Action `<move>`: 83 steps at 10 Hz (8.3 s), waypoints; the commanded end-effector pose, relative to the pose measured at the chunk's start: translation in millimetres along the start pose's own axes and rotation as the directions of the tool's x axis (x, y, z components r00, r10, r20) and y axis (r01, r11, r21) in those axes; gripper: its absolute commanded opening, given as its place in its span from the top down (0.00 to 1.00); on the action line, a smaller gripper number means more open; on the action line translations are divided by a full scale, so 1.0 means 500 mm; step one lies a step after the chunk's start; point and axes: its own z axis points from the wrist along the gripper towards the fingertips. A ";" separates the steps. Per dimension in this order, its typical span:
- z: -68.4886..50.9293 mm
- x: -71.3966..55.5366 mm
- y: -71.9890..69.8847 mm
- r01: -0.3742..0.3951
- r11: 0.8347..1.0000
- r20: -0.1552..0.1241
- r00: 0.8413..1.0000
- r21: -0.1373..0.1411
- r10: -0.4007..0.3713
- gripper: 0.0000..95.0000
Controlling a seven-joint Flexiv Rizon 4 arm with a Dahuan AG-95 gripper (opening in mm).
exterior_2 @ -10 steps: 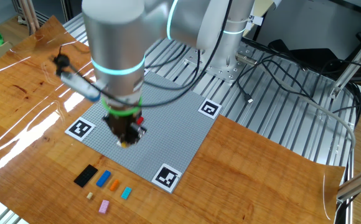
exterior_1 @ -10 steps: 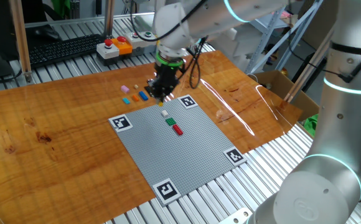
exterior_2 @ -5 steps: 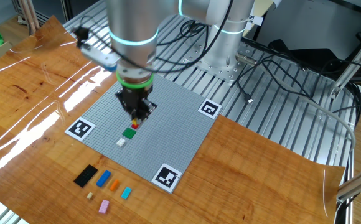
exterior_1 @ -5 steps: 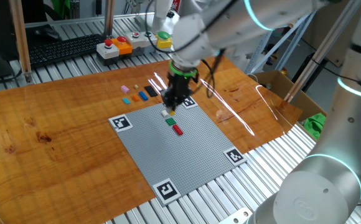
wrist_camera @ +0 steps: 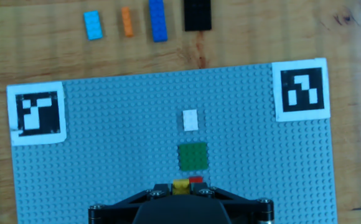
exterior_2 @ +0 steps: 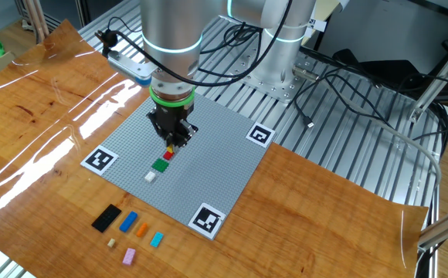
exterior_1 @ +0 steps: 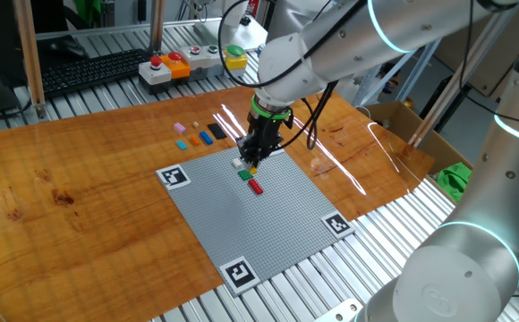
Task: Stack small Lego blocks randomly, one at a time
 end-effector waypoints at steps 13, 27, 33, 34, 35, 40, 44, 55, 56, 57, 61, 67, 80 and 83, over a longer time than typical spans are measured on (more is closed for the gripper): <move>-0.002 0.002 0.000 0.017 1.000 0.002 1.000 -0.013 -0.016 1.00; 0.027 0.105 -0.047 0.001 1.000 0.025 1.000 -0.020 -0.001 1.00; 0.041 0.141 -0.048 -0.013 0.999 0.036 0.999 -0.040 0.014 1.00; 0.043 0.146 -0.048 -0.016 0.999 0.040 0.999 -0.043 0.018 1.00; 0.045 0.148 -0.048 -0.016 0.999 0.040 0.999 -0.043 0.018 1.00; 0.072 0.152 -0.052 -0.025 0.998 0.056 0.998 -0.052 0.028 1.00; 0.085 0.154 -0.054 -0.036 0.997 0.061 0.997 -0.064 0.040 1.00; 0.100 0.155 -0.041 -0.048 0.996 0.067 0.996 -0.077 0.053 1.00; 0.100 0.154 -0.041 -0.047 0.996 0.067 0.996 -0.076 0.052 1.00; 0.101 0.152 -0.041 -0.047 0.996 0.068 0.996 -0.076 0.052 1.00; 0.106 0.144 -0.042 -0.047 0.996 0.071 0.996 -0.076 0.052 1.00; 0.116 0.147 -0.046 -0.075 0.994 0.078 0.994 -0.082 0.082 1.00; 0.111 0.146 -0.041 -0.088 0.992 0.073 0.993 -0.088 0.095 0.80; 0.108 0.145 -0.040 -0.090 0.992 0.074 0.993 -0.088 0.097 0.80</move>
